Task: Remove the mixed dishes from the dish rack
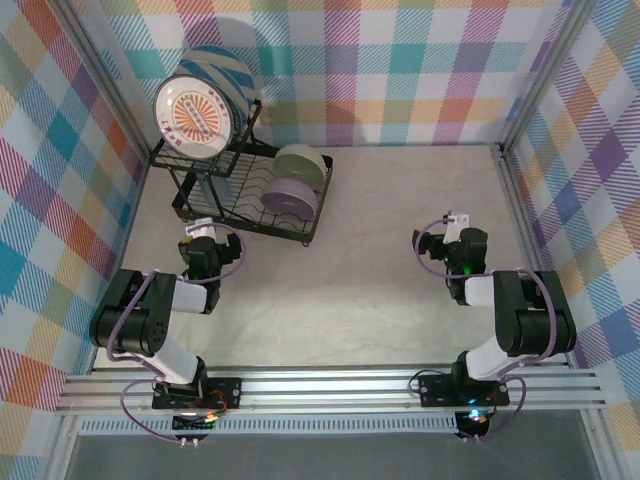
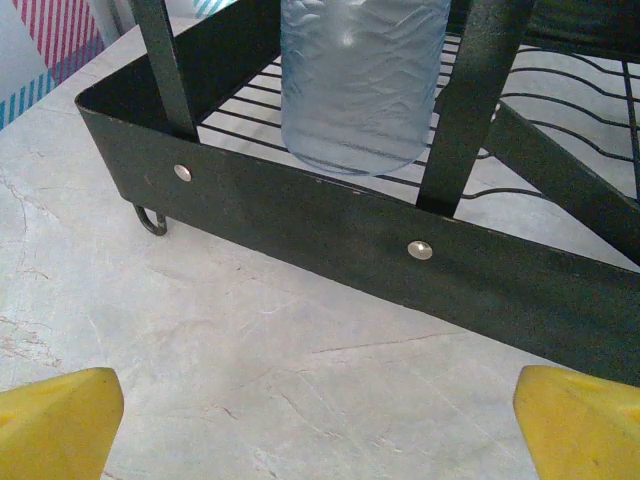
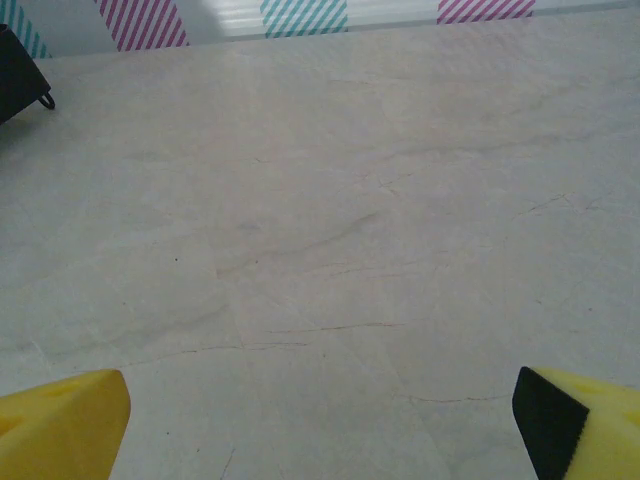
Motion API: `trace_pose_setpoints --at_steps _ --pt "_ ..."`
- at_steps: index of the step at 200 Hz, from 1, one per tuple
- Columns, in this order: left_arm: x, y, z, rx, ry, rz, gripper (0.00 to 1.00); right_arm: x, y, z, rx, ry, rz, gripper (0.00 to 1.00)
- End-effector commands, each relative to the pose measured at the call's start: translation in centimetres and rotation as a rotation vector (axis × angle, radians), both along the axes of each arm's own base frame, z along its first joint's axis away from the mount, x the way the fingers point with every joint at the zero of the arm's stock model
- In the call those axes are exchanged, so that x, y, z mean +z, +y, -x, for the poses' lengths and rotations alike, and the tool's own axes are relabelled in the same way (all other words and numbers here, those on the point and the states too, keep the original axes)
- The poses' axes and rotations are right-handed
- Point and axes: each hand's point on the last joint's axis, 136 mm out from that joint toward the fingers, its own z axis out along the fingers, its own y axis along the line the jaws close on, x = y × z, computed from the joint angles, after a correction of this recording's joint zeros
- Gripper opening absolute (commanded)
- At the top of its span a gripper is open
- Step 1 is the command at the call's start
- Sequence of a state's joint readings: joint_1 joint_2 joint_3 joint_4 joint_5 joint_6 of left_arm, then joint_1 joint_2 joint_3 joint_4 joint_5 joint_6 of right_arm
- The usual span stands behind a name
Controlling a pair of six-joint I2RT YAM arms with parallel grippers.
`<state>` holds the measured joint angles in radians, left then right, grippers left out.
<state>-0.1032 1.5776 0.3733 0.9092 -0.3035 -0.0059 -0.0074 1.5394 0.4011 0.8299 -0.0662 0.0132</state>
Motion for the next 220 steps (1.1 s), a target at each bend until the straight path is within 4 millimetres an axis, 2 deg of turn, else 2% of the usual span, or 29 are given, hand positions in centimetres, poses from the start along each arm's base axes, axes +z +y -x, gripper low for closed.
trace_pose_setpoints --at_steps 1,191,214,220 --pt "0.4 -0.4 -0.5 -0.018 -0.007 -0.005 1.0 0.6 0.3 -0.4 0.02 -0.028 -0.001 0.99" --pt "0.4 0.1 -0.4 -0.004 -0.016 0.012 1.0 0.6 0.3 -0.3 0.02 -0.028 -0.005 0.99" --pt "1.1 1.0 0.6 0.042 -0.06 0.03 1.0 0.7 0.2 -0.3 0.017 -0.032 -0.004 0.99" --pt "1.5 0.8 0.9 0.02 -0.075 0.036 1.0 1.0 -0.1 -0.3 -0.005 -0.045 -0.004 0.99"
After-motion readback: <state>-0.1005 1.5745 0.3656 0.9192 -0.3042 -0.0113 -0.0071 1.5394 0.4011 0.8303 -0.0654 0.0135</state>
